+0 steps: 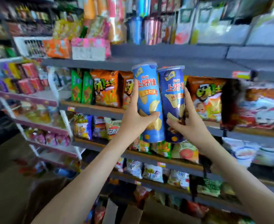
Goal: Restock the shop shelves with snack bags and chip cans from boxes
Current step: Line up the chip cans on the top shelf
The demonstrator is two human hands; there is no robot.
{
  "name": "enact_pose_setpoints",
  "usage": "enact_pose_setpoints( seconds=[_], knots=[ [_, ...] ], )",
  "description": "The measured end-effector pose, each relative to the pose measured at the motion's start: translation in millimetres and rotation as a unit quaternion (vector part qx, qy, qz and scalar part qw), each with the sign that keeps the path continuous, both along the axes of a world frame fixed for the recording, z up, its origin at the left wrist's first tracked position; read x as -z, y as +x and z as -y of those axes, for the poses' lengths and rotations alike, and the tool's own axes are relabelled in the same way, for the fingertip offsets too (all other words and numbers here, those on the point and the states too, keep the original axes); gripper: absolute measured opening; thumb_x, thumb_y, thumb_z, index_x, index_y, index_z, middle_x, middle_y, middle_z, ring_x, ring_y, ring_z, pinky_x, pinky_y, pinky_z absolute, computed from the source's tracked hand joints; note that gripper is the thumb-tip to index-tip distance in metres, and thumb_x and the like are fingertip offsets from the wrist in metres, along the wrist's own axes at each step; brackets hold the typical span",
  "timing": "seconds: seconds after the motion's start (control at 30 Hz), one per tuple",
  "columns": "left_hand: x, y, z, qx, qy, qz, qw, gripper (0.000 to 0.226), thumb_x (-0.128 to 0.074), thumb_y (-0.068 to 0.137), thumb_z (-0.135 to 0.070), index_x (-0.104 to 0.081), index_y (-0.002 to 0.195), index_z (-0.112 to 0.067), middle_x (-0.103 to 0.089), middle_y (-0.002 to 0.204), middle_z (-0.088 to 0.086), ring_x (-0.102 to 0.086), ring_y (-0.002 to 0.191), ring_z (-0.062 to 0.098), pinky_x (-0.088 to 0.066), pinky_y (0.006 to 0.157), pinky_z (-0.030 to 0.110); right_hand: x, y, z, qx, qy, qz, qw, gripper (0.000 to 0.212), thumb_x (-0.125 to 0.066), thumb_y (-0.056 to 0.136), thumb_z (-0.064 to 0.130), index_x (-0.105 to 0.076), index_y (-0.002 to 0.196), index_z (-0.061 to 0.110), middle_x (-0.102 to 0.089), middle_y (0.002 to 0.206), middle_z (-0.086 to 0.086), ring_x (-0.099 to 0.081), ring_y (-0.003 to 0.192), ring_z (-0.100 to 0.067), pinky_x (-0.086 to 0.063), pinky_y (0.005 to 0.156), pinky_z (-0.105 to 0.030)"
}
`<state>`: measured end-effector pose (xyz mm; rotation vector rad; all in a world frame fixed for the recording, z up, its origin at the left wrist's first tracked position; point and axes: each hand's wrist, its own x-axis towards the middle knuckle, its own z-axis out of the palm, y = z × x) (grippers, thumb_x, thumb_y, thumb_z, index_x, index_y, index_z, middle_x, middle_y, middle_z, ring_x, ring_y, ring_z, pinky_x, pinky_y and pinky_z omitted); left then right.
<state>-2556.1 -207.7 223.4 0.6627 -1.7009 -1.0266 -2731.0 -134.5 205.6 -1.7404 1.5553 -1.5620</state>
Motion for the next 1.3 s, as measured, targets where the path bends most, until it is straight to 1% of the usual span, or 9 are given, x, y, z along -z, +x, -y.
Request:
enact_pose_setpoints(
  seconds=[0.17, 0.3, 0.5, 0.6, 0.73, 0.87, 0.97, 1.1, 1.3],
  knots=[
    [-49.5, -113.7, -62.7, 0.073, -0.044, -0.008, 0.996, 0.108, -0.081, 0.068, -0.022, -0.01, 0.133, -0.073, -0.056, 0.121, -0.029, -0.067, 0.105, 0.015, -0.057, 0.087, 0.042, -51.9, -103.2, -88.1, 0.033, -0.043, 0.01, 0.998, 0.097, -0.064, 0.087, -0.005, -0.006, 0.148, 0.041, -0.06, 0.128, 0.008, -0.063, 0.09, 0.004, -0.053, 0.077, -0.02],
    [-80.5, -207.2, -113.2, 0.116, -0.071, -0.028, 0.99, 0.113, -0.082, 0.074, -0.009, -0.007, 0.143, -0.059, -0.053, 0.109, -0.048, -0.064, 0.101, -0.006, -0.055, 0.082, 0.025, -88.3, -189.9, -153.1, 0.063, -0.064, -0.035, 0.995, 0.098, -0.063, 0.086, -0.008, -0.002, 0.153, 0.028, -0.057, 0.131, 0.005, -0.059, 0.096, 0.011, -0.05, 0.08, -0.012],
    [-126.7, -324.4, -170.1, 0.137, -0.116, -0.004, 0.984, 0.111, -0.078, 0.079, -0.016, -0.001, 0.143, -0.064, -0.054, 0.113, -0.04, -0.065, 0.095, -0.006, -0.056, 0.082, 0.028, -128.9, -300.1, -227.0, 0.119, -0.102, -0.054, 0.986, 0.099, -0.064, 0.087, -0.004, -0.001, 0.153, 0.034, -0.065, 0.113, 0.015, -0.063, 0.079, 0.001, -0.055, 0.07, -0.02],
    [-151.6, -370.8, -182.7, 0.145, -0.154, 0.029, 0.977, 0.11, -0.078, 0.079, -0.022, 0.001, 0.141, -0.067, -0.055, 0.11, -0.041, -0.067, 0.096, 0.006, -0.057, 0.086, 0.042, -144.9, -345.2, -247.5, 0.149, -0.115, -0.058, 0.98, 0.097, -0.064, 0.088, -0.003, -0.002, 0.152, 0.034, -0.061, 0.111, 0.022, -0.06, 0.081, 0.013, -0.049, 0.068, -0.009],
    [-176.9, -427.2, -182.7, 0.138, -0.2, 0.042, 0.969, 0.111, -0.079, 0.078, -0.021, 0.001, 0.14, -0.067, -0.057, 0.119, -0.034, -0.063, 0.097, -0.007, -0.057, 0.085, 0.028, -156.1, -407.9, -256.2, 0.191, -0.13, -0.063, 0.971, 0.096, -0.066, 0.087, 0.001, -0.004, 0.148, 0.043, -0.058, 0.113, 0.029, -0.06, 0.083, 0.015, -0.048, 0.069, -0.008],
    [-192.6, -483.6, -170.1, 0.144, -0.203, 0.025, 0.968, 0.112, -0.08, 0.077, -0.018, -0.002, 0.142, -0.064, -0.05, 0.108, -0.045, -0.067, 0.095, 0.006, -0.057, 0.085, 0.035, -165.7, -472.0, -255.5, 0.212, -0.129, -0.061, 0.967, 0.097, -0.065, 0.089, 0.003, -0.001, 0.15, 0.044, -0.061, 0.104, 0.035, -0.062, 0.077, 0.01, -0.049, 0.066, -0.01],
    [-204.8, -525.0, -160.9, 0.151, -0.197, 0.005, 0.969, 0.111, -0.079, 0.078, -0.017, -0.002, 0.145, -0.061, -0.044, 0.099, -0.052, -0.065, 0.101, 0.014, -0.056, 0.086, 0.038, -175.7, -516.1, -252.6, 0.225, -0.122, -0.068, 0.964, 0.096, -0.064, 0.089, 0.002, 0.001, 0.147, 0.044, -0.055, 0.119, 0.025, -0.061, 0.082, 0.014, -0.048, 0.065, -0.008],
    [-217.1, -582.3, -148.1, 0.163, -0.176, -0.013, 0.971, 0.112, -0.079, 0.079, -0.014, -0.001, 0.145, -0.06, -0.043, 0.11, -0.044, -0.062, 0.096, 0.001, -0.057, 0.082, 0.034, -184.8, -579.1, -245.4, 0.259, -0.113, -0.066, 0.957, 0.101, -0.066, 0.087, 0.001, 0.004, 0.148, 0.041, -0.058, 0.122, 0.004, -0.064, 0.079, 0.009, -0.05, 0.061, -0.012],
    [-217.6, -666.5, -137.8, 0.145, -0.145, -0.024, 0.978, 0.113, -0.078, 0.079, -0.01, -0.001, 0.146, -0.059, -0.044, 0.107, -0.039, -0.057, 0.094, -0.006, -0.051, 0.068, 0.023, -183.6, -684.3, -231.2, 0.309, -0.079, -0.051, 0.946, 0.102, -0.071, 0.083, 0.005, 0.001, 0.151, 0.026, -0.048, 0.137, -0.002, -0.058, 0.112, -0.011, -0.05, 0.09, -0.024]
  ],
)
